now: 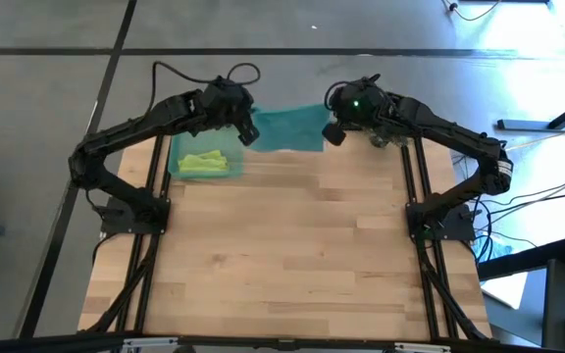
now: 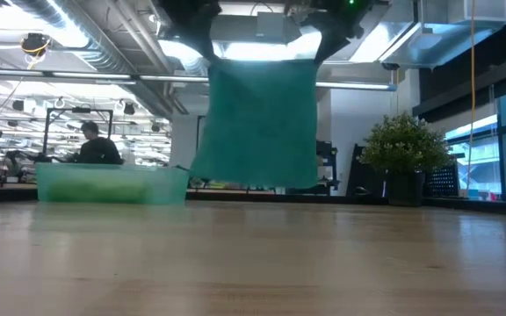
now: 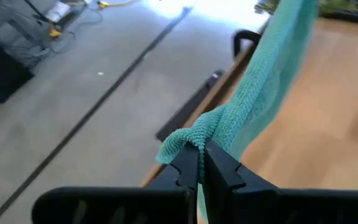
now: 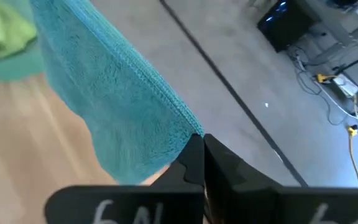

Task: Roll microfiber towels into tight, uniform cylinder then place into a basket
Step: Roll the blue microfiber cloth

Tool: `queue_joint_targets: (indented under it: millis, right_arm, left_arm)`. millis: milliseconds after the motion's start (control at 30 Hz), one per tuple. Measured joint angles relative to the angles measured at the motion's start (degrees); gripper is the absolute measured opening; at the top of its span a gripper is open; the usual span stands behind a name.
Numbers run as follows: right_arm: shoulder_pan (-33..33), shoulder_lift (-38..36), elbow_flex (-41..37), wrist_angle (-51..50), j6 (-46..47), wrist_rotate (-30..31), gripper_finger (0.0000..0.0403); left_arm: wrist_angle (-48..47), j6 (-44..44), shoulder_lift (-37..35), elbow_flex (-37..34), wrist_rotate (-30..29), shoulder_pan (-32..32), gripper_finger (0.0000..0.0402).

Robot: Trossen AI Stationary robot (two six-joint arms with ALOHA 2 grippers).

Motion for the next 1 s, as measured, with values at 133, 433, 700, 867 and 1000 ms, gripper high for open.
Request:
queue_joint_targets:
  millis: [133,433,700,867,1000]
  right_arm:
    - [-1.1,-0.3,0.0,0.6,0.5,-0.1,0.0000]
    - [7.0,-0.4,-4.3,-9.9,11.5,-0.7,0.0000]
    - [19.8,-0.4,-14.1,-10.8,25.6,-5.0,0.0000]
    - [28.1,-0.4,-18.0,-10.1,35.5,-10.3,0.0000]
    - [33.2,-0.4,-21.9,-5.5,42.0,-13.3,0.0000]
  left_arm:
    - [2.3,0.2,0.9,0.0,0.4,1.2,0.0002]
    - [-7.5,-6.7,1.0,-3.4,6.0,-4.5,0.0002]
    - [-11.5,-21.2,1.0,-10.8,10.9,-14.4,0.0002]
    - [-11.0,-30.3,1.0,-15.4,15.8,-21.3,0.0002]
    - [-8.8,-36.9,1.0,-19.6,18.9,-26.5,0.0003]
